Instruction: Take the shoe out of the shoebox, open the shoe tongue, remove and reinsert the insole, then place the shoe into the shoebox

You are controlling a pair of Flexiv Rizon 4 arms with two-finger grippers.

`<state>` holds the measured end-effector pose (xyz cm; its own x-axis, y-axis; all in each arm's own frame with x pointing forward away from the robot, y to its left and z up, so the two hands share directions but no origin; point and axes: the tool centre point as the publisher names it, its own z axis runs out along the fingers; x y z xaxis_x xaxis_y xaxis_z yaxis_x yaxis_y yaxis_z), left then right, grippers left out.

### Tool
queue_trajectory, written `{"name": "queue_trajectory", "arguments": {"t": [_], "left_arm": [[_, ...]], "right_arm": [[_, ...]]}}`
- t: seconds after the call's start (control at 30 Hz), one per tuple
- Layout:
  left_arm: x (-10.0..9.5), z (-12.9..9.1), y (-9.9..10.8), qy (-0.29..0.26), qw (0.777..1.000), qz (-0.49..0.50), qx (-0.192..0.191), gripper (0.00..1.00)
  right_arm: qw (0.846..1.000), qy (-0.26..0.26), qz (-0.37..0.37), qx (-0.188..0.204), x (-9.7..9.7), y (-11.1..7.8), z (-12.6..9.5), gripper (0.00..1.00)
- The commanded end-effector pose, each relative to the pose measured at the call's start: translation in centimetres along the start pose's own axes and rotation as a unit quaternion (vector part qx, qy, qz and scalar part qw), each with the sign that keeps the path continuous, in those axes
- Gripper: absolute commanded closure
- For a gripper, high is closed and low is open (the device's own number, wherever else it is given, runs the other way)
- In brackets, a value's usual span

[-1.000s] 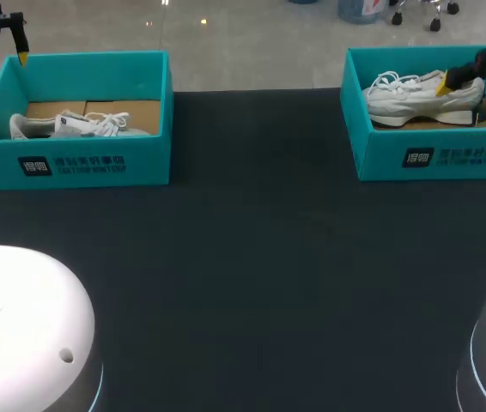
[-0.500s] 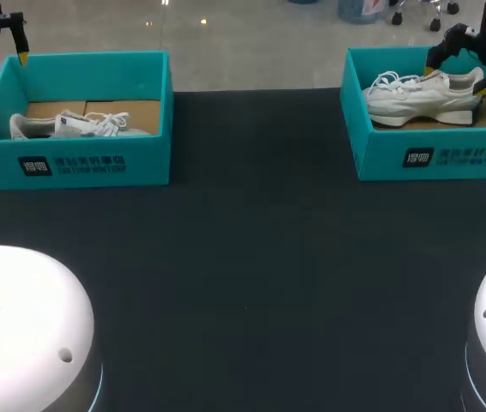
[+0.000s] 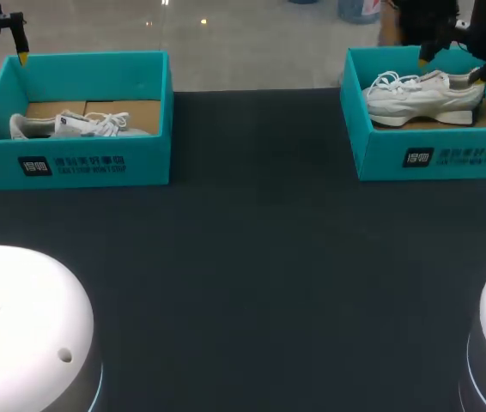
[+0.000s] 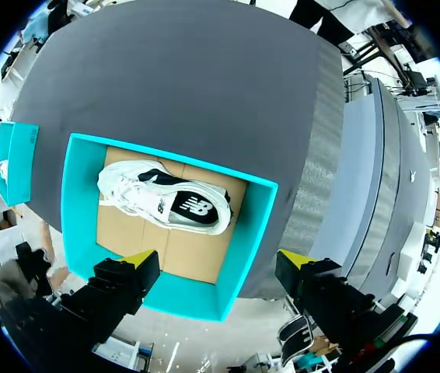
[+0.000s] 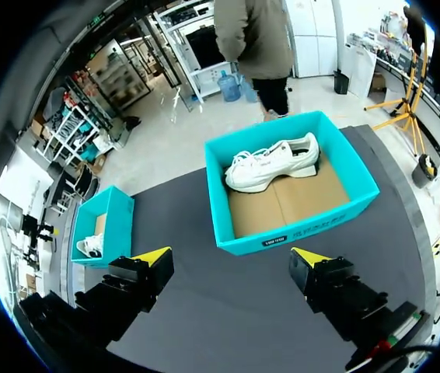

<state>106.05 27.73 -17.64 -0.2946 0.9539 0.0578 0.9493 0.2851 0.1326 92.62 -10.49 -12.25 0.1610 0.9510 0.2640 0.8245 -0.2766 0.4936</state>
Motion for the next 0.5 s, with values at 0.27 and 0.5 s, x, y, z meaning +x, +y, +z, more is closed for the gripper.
{"name": "queue_trajectory", "arguments": {"t": [0.27, 0.5], "left_arm": [[0.0, 0.0, -0.1, 0.001, 1.0, 0.0, -0.001, 0.0], [0.0, 0.0, -0.1, 0.001, 1.0, 0.0, -0.001, 0.0]], "right_arm": [[0.999, -0.033, 0.01, -0.011, 0.4, 8.8, 9.6, 0.0], [0.998, -0.068, -0.001, 0.001, -0.3, 10.6, 11.4, 0.0]]}}
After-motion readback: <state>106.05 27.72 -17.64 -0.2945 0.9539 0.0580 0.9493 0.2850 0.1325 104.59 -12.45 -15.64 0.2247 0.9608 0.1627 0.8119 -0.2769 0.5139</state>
